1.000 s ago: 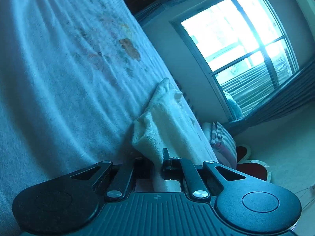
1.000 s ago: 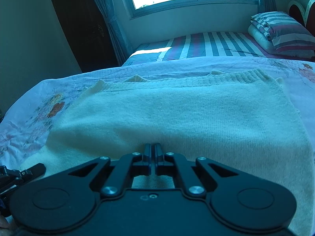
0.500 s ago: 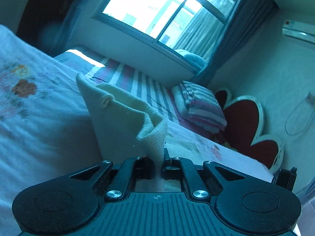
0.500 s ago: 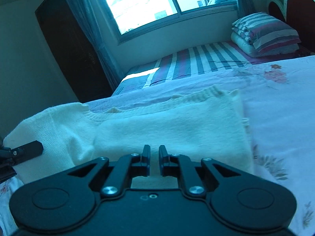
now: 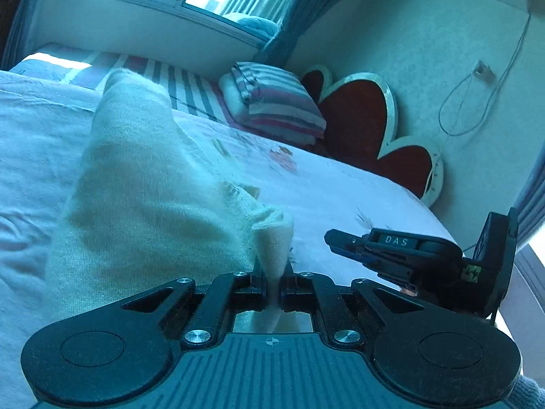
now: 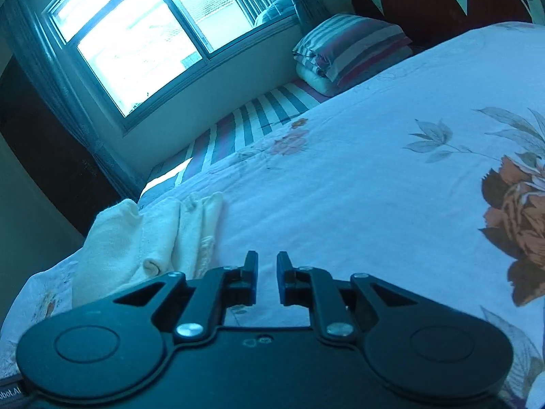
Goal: Fold small clothes
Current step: 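Lift the side edge with the left gripper and fold it over the sweater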
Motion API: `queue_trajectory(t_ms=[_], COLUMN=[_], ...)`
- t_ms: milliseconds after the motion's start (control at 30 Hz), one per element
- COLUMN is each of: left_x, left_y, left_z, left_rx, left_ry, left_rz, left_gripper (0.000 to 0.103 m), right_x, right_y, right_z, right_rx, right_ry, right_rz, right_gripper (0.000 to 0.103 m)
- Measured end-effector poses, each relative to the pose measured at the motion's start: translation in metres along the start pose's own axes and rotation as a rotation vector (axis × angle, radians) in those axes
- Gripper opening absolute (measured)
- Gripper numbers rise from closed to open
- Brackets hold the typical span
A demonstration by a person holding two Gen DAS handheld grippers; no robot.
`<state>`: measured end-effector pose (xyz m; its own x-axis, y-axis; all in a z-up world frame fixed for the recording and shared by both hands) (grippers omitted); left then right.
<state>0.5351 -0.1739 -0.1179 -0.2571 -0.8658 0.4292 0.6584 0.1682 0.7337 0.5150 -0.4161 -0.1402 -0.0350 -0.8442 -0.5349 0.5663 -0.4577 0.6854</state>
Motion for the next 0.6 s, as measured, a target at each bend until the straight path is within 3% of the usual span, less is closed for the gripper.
queue_trajectory(t_ms=[133, 200, 233, 300, 400, 467, 600], left_x=[0.011, 0.017, 0.016, 0.01, -0.02, -0.052, -0.109], left_y=[-0.011, -0.011, -0.009, -0.002, 0.019, 0.033, 0.055], left_z=[-0.004, 0.013, 0.025, 0.051, 0.071, 0.069, 0.033], left_rx=[-0.052, -0.047, -0.038, 0.008, 0.092, 0.126, 0.101], left_ry=[0.03, -0.021, -0.052, -0.095, -0.025, 0.069, 0.145], left_rz=[-0.033, -0.046, -0.023, 0.001, 0.029, 0.069, 0.154], left_gripper=[0.007, 0.02, 0.035, 0.039, 0.039, 0.039, 0.039], right_x=[-0.001, -0.01, -0.016, -0.025, -0.043, -0.053, -0.065], right_y=[0.001, 0.004, 0.005, 0.007, 0.014, 0.017, 0.013], right_z=[0.003, 0.003, 0.001, -0.006, -0.021, -0.036, -0.072], right_rx=[-0.016, -0.028, -0.038, -0.072, -0.113, -0.153, -0.246], right_ry=[0.098, 0.187, 0.225, 0.304, 0.367, 0.397, 0.395], right_rz=[-0.022, -0.031, -0.032, -0.041, -0.006, 0.022, 0.051], right_gripper=[0.029, 0.037, 0.04, 0.041, 0.041, 0.041, 0.041])
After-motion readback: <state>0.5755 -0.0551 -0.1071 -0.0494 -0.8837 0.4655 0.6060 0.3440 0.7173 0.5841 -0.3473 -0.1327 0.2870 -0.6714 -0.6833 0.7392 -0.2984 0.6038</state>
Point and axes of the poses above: each gripper's, at about its wrist camera, not at the fingertips, and z roughly against the way its jaws point, x to its right, y to its top, the point moved 6 cm from there along -z, roughly the way its jaws point, and after that the axes turned 3 degrees about y, right-handed, at the moved point
